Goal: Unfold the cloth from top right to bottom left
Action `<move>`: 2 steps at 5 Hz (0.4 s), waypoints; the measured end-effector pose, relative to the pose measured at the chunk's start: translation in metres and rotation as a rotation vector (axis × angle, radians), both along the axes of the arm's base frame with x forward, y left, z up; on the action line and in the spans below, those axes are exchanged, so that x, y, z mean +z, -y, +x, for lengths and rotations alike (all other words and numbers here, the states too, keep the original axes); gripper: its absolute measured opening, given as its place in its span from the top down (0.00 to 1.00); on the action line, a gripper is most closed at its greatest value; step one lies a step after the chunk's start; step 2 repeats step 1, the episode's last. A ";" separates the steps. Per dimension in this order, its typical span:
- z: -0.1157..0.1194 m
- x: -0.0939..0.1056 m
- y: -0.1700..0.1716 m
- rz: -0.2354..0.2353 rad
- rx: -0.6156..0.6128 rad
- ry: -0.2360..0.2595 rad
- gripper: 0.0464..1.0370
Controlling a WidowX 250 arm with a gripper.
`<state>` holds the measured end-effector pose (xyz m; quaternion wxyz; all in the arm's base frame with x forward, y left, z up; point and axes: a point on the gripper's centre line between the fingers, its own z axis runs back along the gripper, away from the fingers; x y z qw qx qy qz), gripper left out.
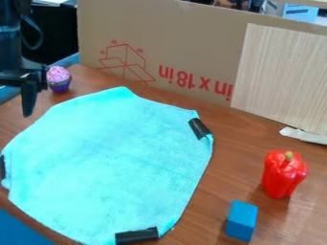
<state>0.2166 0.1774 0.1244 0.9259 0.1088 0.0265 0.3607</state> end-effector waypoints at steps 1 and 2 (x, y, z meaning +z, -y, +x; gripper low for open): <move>0.007 0.016 0.004 -0.021 -0.058 0.013 0.04; 0.007 0.016 0.004 -0.021 -0.058 0.013 0.04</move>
